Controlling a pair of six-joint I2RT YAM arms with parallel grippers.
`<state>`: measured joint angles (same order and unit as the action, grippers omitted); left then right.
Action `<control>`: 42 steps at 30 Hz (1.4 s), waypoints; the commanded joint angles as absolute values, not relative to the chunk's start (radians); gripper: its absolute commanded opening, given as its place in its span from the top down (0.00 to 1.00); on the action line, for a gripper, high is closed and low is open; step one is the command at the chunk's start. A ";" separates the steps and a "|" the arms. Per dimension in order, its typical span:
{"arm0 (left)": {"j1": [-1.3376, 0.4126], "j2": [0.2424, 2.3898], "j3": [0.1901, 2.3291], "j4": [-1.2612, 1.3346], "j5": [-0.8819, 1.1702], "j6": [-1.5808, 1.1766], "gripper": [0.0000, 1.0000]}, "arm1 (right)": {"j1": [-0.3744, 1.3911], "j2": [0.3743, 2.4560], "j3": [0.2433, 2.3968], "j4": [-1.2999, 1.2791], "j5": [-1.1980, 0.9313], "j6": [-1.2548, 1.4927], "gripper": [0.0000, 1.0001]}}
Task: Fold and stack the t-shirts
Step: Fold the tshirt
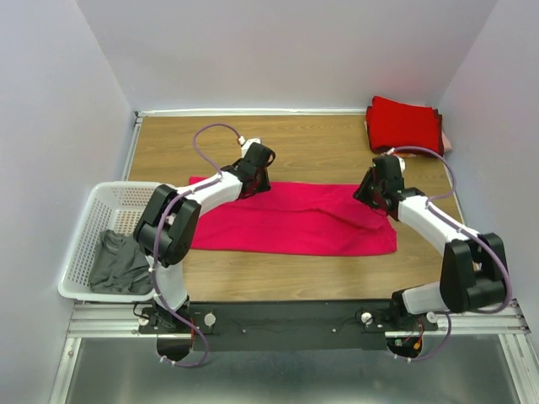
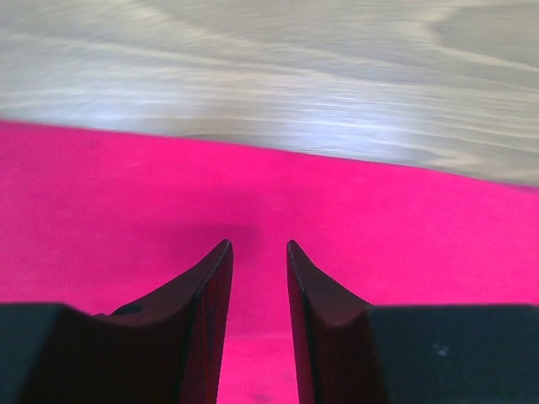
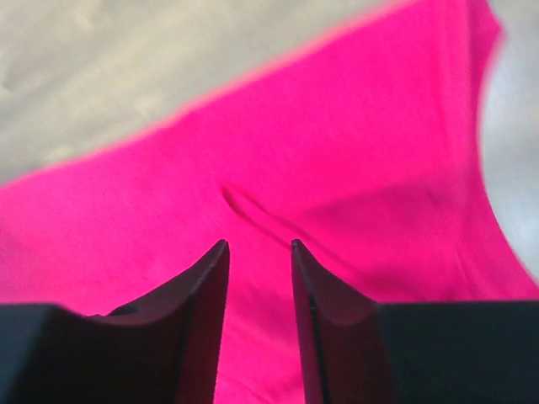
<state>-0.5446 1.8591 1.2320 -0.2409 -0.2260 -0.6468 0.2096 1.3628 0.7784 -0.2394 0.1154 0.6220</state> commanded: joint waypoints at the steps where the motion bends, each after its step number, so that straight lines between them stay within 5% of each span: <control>1: -0.578 1.853 1.258 -0.225 -0.166 -0.607 0.60 | 0.222 1.497 0.882 -0.196 0.087 0.565 0.61; 20: -0.592 1.861 1.184 -0.170 -0.138 -0.612 0.61 | 0.360 1.697 0.943 -0.190 0.204 0.568 0.66; 29: -0.592 1.852 1.172 -0.169 -0.144 -0.620 0.62 | 0.365 1.562 0.888 -0.201 0.233 0.597 0.94; 42: -0.592 1.819 1.144 -0.166 -0.158 -0.629 0.62 | 0.498 1.310 0.707 -0.212 0.164 0.707 0.99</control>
<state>-0.5903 1.8587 1.1652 -0.1799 -0.1551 -0.6285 0.4366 1.3724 0.7719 -0.1955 0.1738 0.6399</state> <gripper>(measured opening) 0.380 0.014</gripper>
